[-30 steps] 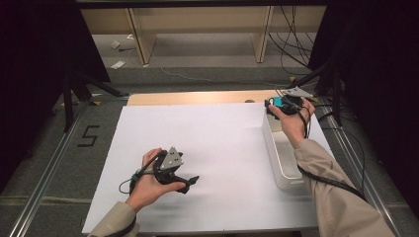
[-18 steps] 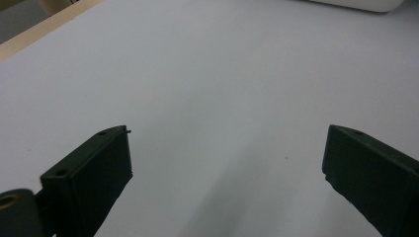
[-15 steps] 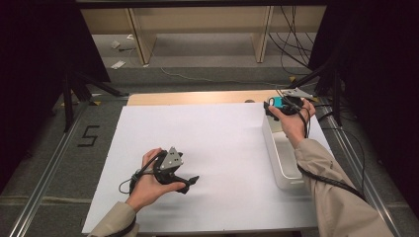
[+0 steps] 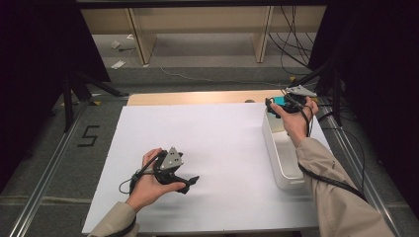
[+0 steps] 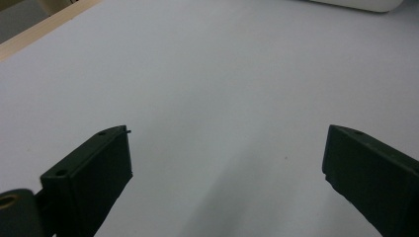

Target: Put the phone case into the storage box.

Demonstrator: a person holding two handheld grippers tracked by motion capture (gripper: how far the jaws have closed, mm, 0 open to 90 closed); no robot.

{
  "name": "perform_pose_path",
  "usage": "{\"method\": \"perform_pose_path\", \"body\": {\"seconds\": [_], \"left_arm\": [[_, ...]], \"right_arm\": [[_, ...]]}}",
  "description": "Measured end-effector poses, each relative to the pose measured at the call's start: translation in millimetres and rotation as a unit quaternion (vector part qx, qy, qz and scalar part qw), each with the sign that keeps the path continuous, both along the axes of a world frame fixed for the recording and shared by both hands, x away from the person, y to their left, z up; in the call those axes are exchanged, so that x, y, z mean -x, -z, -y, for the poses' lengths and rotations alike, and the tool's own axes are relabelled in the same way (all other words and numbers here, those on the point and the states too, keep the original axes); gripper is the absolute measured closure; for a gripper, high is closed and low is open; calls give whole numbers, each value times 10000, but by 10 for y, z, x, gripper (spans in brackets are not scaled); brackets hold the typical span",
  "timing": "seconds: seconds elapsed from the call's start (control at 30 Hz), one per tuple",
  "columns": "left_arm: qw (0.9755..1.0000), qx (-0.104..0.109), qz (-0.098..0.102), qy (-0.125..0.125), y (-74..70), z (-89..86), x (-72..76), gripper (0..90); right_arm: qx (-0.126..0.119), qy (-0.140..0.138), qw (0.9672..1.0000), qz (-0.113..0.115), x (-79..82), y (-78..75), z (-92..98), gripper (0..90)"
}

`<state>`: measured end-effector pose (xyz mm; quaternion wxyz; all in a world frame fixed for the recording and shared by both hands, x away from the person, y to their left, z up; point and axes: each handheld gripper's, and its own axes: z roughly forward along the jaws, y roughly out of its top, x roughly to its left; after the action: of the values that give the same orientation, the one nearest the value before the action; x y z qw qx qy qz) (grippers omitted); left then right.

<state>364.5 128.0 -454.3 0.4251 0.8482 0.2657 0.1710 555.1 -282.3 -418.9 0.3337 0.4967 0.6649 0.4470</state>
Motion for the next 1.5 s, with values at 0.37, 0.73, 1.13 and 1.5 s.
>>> {"method": "perform_pose_path", "body": {"seconds": [0.37, 0.73, 1.13, 1.5], "left_arm": [[10000, 13, 4, -12, 0, -1, 1, 42], [10000, 12, 18, -6, -2, 1, 3, 42], [10000, 16, 14, -16, -8, 1, 3, 42], [10000, -5, 17, -9, -13, 1, 2, 42]], "right_arm": [[67, 22, 9999, 158, 38, -91, -2, 65], [45, -11, 9996, 273, 85, -166, -4, 70], [34, -306, 9984, 473, 208, -254, -61, 155], [99, -429, 9970, 631, 293, -333, -83, 155]]}}
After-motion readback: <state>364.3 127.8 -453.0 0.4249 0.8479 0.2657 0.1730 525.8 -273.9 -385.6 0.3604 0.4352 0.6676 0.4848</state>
